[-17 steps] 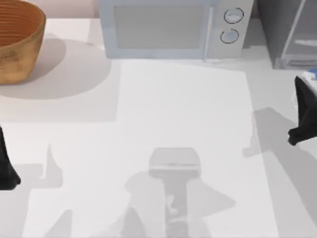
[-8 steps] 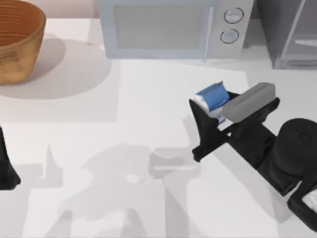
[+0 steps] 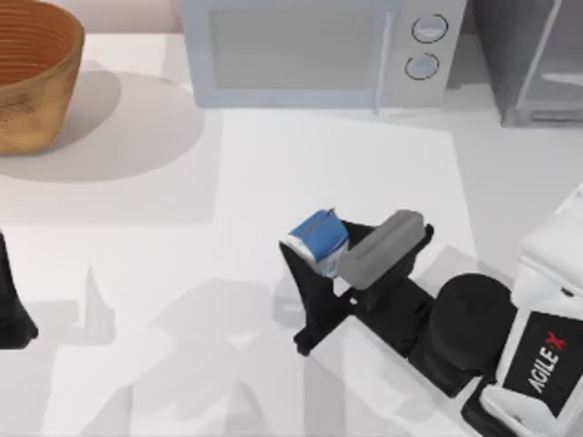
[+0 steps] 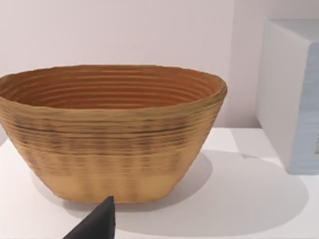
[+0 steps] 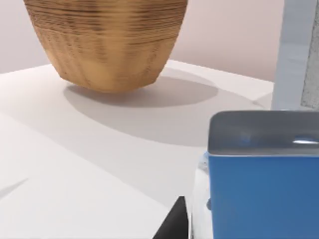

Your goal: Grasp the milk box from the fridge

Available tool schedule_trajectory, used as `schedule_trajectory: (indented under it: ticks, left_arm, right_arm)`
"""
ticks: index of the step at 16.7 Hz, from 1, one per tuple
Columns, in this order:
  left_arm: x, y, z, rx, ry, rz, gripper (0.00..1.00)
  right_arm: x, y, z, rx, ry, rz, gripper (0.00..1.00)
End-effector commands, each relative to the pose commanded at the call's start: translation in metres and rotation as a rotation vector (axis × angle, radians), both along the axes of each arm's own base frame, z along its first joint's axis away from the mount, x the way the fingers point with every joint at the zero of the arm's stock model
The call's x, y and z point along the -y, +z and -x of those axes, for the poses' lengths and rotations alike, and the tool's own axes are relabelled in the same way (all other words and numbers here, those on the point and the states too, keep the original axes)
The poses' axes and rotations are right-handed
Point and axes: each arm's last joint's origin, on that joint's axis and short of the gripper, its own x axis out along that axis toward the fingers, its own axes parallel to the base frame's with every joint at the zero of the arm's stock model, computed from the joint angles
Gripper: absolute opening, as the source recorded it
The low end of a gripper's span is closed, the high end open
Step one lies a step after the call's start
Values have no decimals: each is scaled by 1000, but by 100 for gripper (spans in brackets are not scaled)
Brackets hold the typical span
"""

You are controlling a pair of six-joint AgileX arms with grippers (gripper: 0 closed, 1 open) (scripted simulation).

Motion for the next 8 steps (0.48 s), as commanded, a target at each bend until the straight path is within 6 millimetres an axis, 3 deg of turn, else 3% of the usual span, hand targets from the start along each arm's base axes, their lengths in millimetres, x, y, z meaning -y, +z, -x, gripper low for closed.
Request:
schedule_trajectory:
  ticks: [8]
  left_arm:
    - [0,0,0,0,0,0,100]
  right_arm:
    - [-5,-8,-6,-14,-5,12,0]
